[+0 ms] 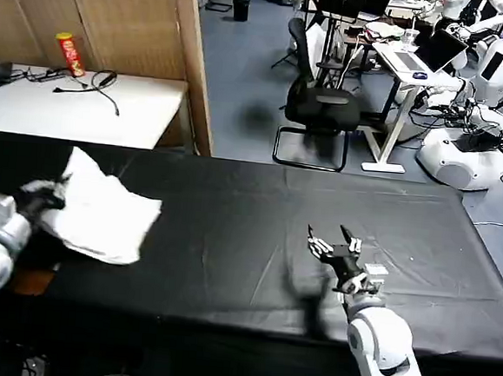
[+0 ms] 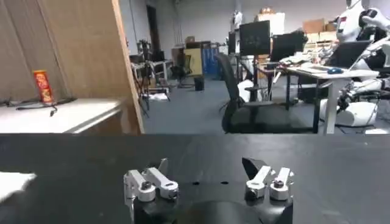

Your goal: Fold and organize the clothes.

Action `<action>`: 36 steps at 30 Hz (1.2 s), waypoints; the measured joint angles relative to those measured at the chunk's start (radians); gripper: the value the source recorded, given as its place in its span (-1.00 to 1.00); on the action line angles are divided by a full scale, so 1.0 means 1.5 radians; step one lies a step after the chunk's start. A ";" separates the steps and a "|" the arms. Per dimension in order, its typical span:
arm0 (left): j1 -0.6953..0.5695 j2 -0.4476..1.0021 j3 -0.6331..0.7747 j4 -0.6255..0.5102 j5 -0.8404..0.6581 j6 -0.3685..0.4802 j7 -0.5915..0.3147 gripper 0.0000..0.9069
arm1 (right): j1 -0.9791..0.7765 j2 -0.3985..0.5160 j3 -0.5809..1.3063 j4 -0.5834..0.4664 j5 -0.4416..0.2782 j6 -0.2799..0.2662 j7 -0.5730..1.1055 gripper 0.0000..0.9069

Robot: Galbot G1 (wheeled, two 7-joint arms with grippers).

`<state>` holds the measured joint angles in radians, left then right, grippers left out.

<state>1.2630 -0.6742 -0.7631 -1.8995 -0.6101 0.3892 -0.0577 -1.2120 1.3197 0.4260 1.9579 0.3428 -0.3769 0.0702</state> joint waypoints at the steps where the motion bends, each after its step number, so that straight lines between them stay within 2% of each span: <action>1: 0.000 0.004 0.000 -0.011 0.012 0.003 -0.002 -1.00 | -0.002 0.000 0.000 0.001 0.000 0.000 0.000 0.94; 6: -0.005 -0.025 0.055 -0.066 0.082 0.020 -0.022 -1.00 | -0.011 -0.002 0.004 0.010 -0.001 0.001 0.000 0.94; 11: -0.023 -0.117 0.179 -0.074 0.122 0.034 -0.054 -1.00 | -0.024 -0.008 0.005 0.018 -0.004 0.000 -0.001 0.94; 16: -0.044 -0.207 0.288 -0.063 0.115 0.046 -0.081 -1.00 | -0.029 -0.011 0.001 0.021 0.002 -0.007 -0.002 0.94; 17: -0.048 -0.225 0.308 -0.061 0.116 0.043 -0.082 0.94 | -0.029 -0.011 -0.002 0.020 0.008 -0.010 -0.002 0.94; 24: -0.084 -0.328 0.377 -0.017 0.166 -0.014 -0.066 0.94 | -0.021 -0.008 -0.035 0.011 0.070 -0.053 -0.007 0.94; 29: -0.082 -0.341 0.375 -0.020 0.162 -0.045 -0.031 0.94 | -0.005 -0.006 -0.071 0.002 0.111 -0.080 -0.001 0.94; 33: -0.077 -0.323 0.354 -0.047 0.149 -0.056 -0.028 0.94 | 0.020 0.002 -0.109 -0.017 0.113 -0.087 0.003 0.94; 36: -0.071 -0.307 0.337 -0.064 0.147 -0.060 -0.028 0.94 | 0.045 0.013 -0.141 -0.045 0.095 -0.086 0.000 0.94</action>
<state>1.1564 -1.1340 -0.2579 -1.9963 -0.3893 0.2985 -0.1004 -1.1440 1.3389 0.2146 1.8907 0.4858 -0.5062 0.0708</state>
